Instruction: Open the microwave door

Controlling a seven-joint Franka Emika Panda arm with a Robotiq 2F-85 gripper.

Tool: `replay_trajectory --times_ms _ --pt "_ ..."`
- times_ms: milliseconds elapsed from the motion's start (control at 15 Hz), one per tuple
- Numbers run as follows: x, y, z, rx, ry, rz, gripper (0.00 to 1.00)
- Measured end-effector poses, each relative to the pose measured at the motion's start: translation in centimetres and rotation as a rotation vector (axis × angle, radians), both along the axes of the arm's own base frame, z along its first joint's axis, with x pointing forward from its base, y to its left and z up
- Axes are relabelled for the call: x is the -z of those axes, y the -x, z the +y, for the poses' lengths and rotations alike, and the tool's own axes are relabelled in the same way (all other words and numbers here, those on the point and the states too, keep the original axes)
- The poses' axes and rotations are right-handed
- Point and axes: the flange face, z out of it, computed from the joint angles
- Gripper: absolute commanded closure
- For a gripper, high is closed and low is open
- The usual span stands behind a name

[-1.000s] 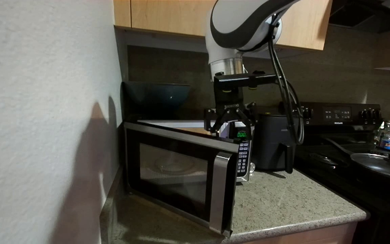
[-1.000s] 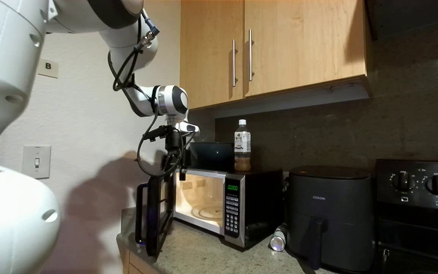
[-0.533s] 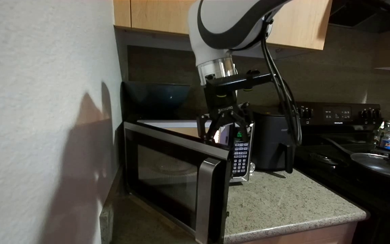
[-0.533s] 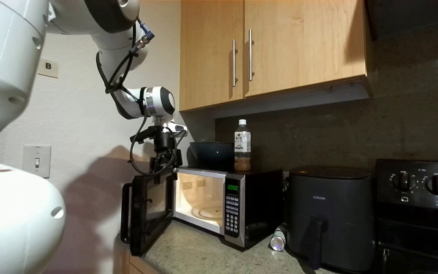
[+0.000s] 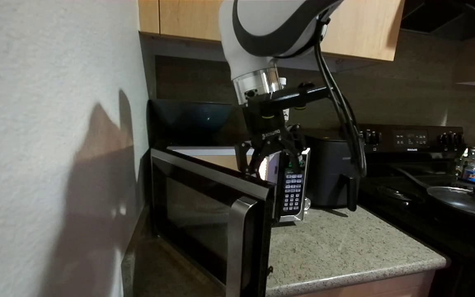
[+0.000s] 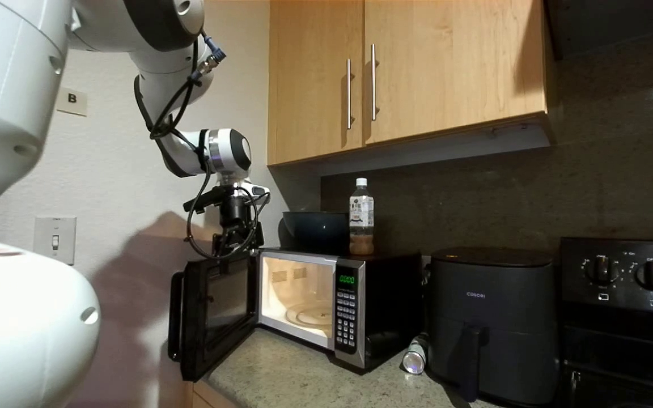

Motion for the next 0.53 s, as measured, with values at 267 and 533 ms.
replay_trajectory --times_ms 267,533 --pt "0.8 0.8 1.8 -0.133 -0.013 0.046 0.00" --pt "1.1 1.2 2.9 -0.236 -0.030 0.076 0.00"
